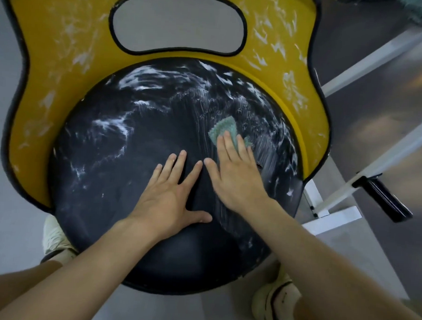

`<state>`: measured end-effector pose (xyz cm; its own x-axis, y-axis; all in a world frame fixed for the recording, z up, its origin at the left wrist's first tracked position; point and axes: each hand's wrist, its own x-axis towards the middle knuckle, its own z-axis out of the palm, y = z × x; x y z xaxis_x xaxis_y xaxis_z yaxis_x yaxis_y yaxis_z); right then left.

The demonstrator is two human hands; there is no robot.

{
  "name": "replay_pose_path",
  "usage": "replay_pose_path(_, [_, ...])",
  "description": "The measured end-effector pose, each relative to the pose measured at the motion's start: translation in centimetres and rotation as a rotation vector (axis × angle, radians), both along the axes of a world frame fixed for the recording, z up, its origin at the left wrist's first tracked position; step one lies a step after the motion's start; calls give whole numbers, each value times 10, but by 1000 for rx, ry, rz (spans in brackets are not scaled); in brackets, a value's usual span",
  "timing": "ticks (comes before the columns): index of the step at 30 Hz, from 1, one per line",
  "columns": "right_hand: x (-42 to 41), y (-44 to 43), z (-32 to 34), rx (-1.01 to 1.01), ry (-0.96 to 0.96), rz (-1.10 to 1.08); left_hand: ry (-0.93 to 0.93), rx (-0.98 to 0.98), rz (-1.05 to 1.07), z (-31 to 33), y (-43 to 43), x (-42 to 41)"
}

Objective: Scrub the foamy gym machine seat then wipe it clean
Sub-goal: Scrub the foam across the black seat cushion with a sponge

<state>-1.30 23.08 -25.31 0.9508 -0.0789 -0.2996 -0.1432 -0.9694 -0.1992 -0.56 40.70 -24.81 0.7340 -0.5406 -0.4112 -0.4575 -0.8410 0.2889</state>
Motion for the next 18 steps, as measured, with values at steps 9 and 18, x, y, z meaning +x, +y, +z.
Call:
replay_pose_path(9, [-135, 20, 12, -19, 48, 152, -4, 32, 0, -2, -2, 3])
replay_pose_path(18, [-31, -46, 11, -105, 122, -66, 5, 49, 7, 5, -7, 3])
